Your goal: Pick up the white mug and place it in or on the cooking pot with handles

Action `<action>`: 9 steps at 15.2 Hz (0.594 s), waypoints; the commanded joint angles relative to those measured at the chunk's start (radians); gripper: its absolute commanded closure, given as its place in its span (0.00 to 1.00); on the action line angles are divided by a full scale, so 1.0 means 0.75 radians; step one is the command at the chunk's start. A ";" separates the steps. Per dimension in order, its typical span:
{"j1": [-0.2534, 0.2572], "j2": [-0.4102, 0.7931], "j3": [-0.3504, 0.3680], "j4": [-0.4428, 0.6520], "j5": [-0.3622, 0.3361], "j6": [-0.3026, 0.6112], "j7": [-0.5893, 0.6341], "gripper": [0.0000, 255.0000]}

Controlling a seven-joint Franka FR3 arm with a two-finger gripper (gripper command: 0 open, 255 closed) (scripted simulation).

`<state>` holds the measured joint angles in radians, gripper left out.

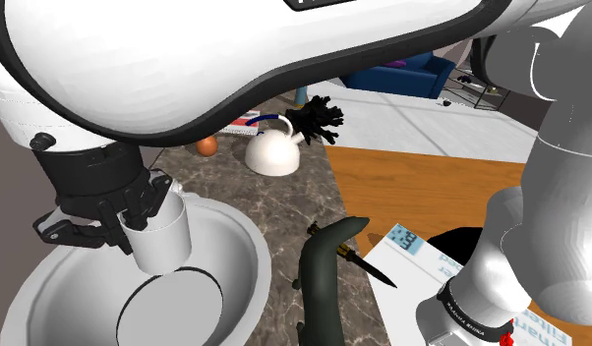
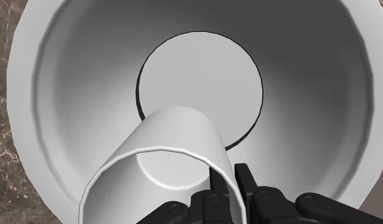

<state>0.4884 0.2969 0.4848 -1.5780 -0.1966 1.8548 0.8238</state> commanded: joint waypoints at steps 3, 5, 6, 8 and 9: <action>0.000 0.000 0.000 -0.001 0.000 0.001 0.000 1.00; 0.000 0.000 0.000 -0.001 0.000 0.001 0.000 0.00; 0.000 0.000 0.000 -0.001 0.000 0.001 0.000 0.00; 0.000 0.000 0.000 -0.001 0.000 0.001 0.000 0.00; 0.000 0.000 0.000 -0.001 0.000 0.001 0.000 0.00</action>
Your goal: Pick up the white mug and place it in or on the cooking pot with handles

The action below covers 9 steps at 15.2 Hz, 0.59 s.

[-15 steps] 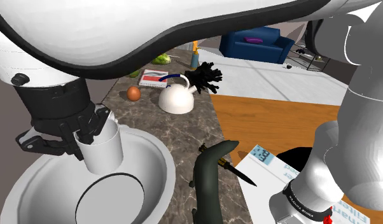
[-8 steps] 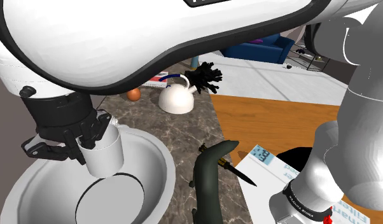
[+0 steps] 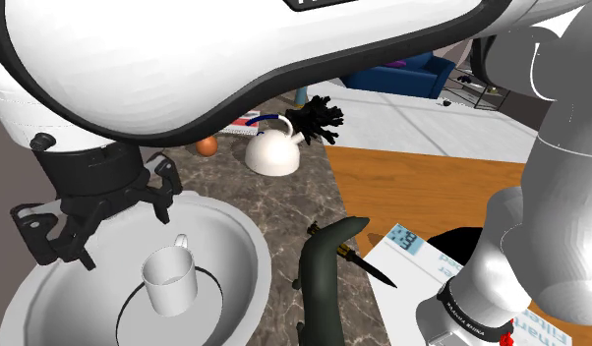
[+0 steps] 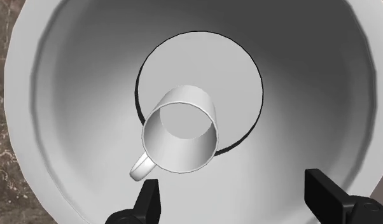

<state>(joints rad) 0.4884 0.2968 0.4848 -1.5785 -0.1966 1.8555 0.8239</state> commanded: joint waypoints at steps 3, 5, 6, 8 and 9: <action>0.011 -0.008 0.007 0.124 0.008 -0.131 -0.008 0.00; 0.015 -0.006 0.008 0.161 0.008 -0.166 -0.009 0.00; 0.015 -0.007 0.008 0.161 0.008 -0.166 -0.009 0.00; 0.015 -0.006 0.008 0.161 0.008 -0.166 -0.009 0.00; 0.015 -0.006 0.008 0.161 0.008 -0.166 -0.009 0.00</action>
<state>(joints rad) 0.4999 0.2921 0.4909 -1.4579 -0.1909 1.7315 0.8170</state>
